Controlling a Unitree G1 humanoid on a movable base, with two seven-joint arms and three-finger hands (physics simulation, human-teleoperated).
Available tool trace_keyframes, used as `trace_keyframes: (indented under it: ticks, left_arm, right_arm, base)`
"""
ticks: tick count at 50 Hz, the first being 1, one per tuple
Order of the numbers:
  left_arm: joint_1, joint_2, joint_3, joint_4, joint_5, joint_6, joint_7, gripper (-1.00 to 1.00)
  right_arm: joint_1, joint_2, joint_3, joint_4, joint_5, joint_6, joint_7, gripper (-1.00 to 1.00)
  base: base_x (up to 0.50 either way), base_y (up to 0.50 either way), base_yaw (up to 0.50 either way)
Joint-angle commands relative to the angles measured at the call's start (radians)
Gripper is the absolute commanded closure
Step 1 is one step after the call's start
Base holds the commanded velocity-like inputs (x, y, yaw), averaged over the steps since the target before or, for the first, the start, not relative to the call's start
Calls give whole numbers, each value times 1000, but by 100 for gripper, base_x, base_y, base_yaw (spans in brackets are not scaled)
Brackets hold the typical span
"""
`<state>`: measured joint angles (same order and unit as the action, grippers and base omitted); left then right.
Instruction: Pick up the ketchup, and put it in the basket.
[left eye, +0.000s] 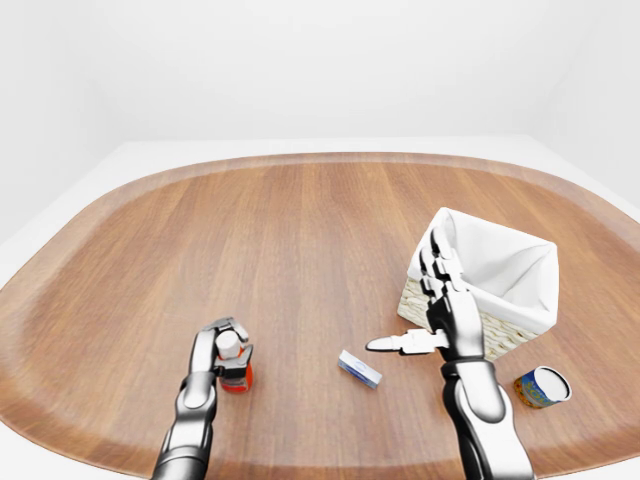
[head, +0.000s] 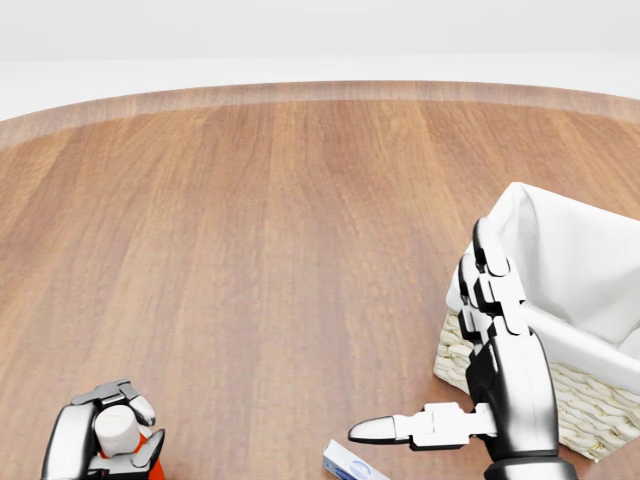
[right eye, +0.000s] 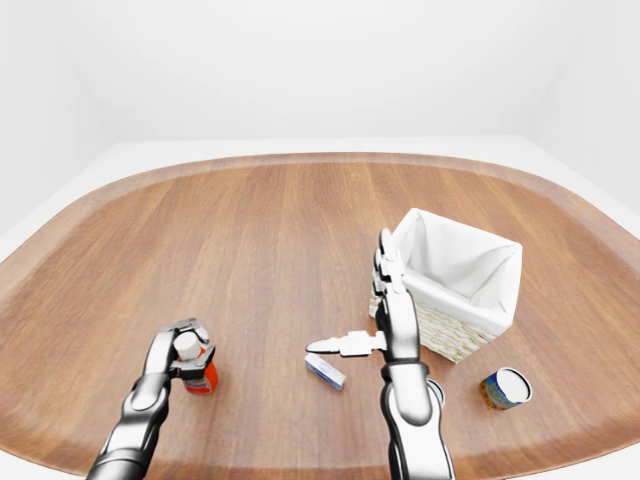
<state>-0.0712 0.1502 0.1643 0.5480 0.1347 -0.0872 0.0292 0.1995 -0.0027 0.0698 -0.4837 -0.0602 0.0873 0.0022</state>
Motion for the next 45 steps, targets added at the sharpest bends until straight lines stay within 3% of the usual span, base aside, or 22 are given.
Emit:
trace_keyframes:
  ticks: [1, 4, 12, 20, 32, 45]
  left_arm:
    - [-5, 0, -5, 9, -31, 0, 16, 91]
    - [2, -5, -8, -29, -29, 0, 16, 91]
    - [66, -52, -32, -365, -1, 0, -20, 91]
    - [78, -91, -72, -590, 29, 1, -46, 92]
    - [49, -134, -161, -798, 65, 174, -56, 92]
    - [13, -178, -288, -974, 125, 174, -62, 92]
  right_arm:
    - [-2, 0, 3, 7, -2, 0, 0, -100]
    - [-3, 0, 3, 7, -1, 0, 1, -100]
    - [1, -1, 2, -2, 0, 0, 3, -100]
    - [1, -1, 0, -1, 0, 0, 4, -100]
    - [7, -2, -2, -20, 4, 0, 6, -100]
    - [9, -1, -2, -26, 6, 0, 9, -100]
  base:
    - [0, 0, 0]
    - [0, 0, 0]
    - [0, 0, 0]
    - [0, 0, 0]
    - [0, 0, 0]
    - [0, 0, 0]
